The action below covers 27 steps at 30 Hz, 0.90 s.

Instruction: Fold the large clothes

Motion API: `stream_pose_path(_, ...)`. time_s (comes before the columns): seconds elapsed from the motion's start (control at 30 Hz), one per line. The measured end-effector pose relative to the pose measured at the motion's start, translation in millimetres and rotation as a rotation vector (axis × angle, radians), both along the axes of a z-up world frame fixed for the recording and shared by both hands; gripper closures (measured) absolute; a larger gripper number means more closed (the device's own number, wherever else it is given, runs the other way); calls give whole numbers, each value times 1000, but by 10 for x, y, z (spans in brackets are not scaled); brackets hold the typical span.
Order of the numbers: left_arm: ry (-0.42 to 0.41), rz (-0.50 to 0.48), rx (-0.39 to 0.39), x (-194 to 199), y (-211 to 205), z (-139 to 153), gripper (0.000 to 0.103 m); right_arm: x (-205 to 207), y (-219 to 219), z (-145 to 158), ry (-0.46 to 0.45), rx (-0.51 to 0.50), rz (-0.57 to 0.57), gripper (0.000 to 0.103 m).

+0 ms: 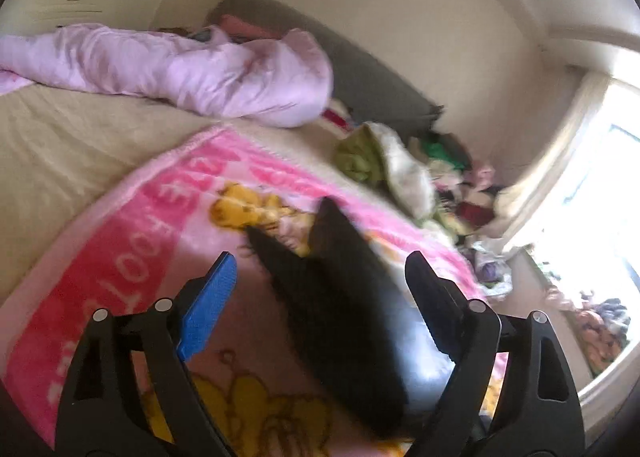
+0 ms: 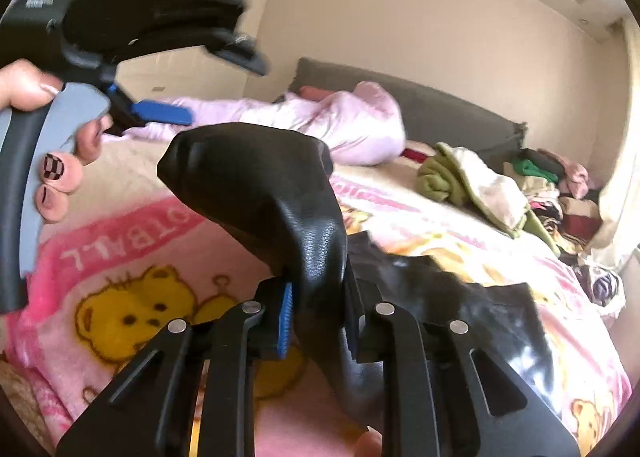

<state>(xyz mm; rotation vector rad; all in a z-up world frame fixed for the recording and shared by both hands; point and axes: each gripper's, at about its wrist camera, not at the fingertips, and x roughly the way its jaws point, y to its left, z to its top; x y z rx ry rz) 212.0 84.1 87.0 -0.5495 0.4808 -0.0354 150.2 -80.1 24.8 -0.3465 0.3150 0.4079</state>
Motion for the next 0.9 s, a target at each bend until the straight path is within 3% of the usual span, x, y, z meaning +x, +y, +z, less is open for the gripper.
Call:
stream_pose_path(0.13,118,17,-72,164,-42,-272,25,-44,-383,162,-11,119,-56,85)
stream_pose_path(0.27,213,-88,-70,348,-398,-545,25,-49,-859,252,-20,244,-133,85)
stream_pose_path(0.37,228,-183,-81,476,-757,-660,25,-117,-1229,263,-17,342,-199,85)
stream_pose_path(0.5,189,-248,-63,599,-1205,-617,25,-143,-1673,218,19,456,-252,85)
stream_pose_path(0.7,189,-346,-33,878,-1834,-596,23,-4,-2435,71,175,689,-318,85)
stream_pose_path(0.8,259,-414,16,980,-2207,-804,19,119,-2823,-178,338,797,-363,83)
stream_pose_path(0.87,264,-396,141,964,-2426,-913,15,184,-2956,-330,453,833,-327,79)
stream_pose_path(0.9,264,-373,187,946,-2477,-944,14,216,-3014,-382,512,845,-301,57)
